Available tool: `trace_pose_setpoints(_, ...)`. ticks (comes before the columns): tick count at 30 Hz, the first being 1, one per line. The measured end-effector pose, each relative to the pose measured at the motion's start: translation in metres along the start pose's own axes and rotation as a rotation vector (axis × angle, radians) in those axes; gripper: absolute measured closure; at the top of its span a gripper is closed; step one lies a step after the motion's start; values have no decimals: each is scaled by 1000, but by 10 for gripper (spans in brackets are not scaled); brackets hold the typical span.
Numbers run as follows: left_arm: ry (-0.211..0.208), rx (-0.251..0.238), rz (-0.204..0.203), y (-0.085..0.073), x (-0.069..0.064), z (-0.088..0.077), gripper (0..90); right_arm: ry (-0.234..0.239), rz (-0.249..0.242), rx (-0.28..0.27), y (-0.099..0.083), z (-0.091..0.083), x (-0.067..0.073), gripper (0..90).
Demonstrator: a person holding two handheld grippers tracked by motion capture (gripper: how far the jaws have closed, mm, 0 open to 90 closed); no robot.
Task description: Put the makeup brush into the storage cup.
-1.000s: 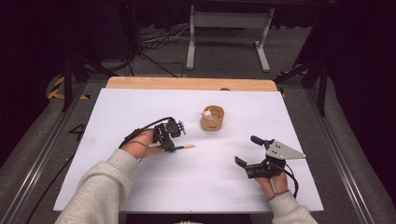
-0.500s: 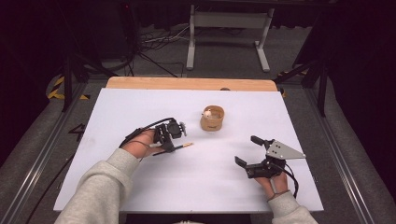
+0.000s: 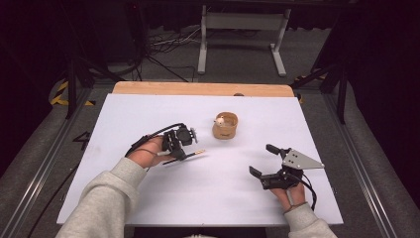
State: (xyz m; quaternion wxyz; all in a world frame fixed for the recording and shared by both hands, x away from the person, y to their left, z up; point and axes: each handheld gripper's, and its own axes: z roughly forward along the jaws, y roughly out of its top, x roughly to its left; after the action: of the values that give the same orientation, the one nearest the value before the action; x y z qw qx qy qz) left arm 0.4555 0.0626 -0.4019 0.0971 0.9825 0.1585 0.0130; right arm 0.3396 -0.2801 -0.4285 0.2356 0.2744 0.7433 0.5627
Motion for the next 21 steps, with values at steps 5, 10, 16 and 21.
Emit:
trace_pose_setpoints(5,-7,-76,7,0,-3,-19,826,3,-2,-3,0,1,1,21)
trace_pose_setpoints(10,-7,-146,-1,-1,-6,-30,826,2,1,-3,0,0,0,21)
trace_pose_setpoints(16,-18,-237,-12,-4,-7,-44,827,3,-1,-2,0,0,1,21)
trace_pose_setpoints(21,-17,-328,8,-9,-12,-55,827,1,0,-2,0,0,1,21)
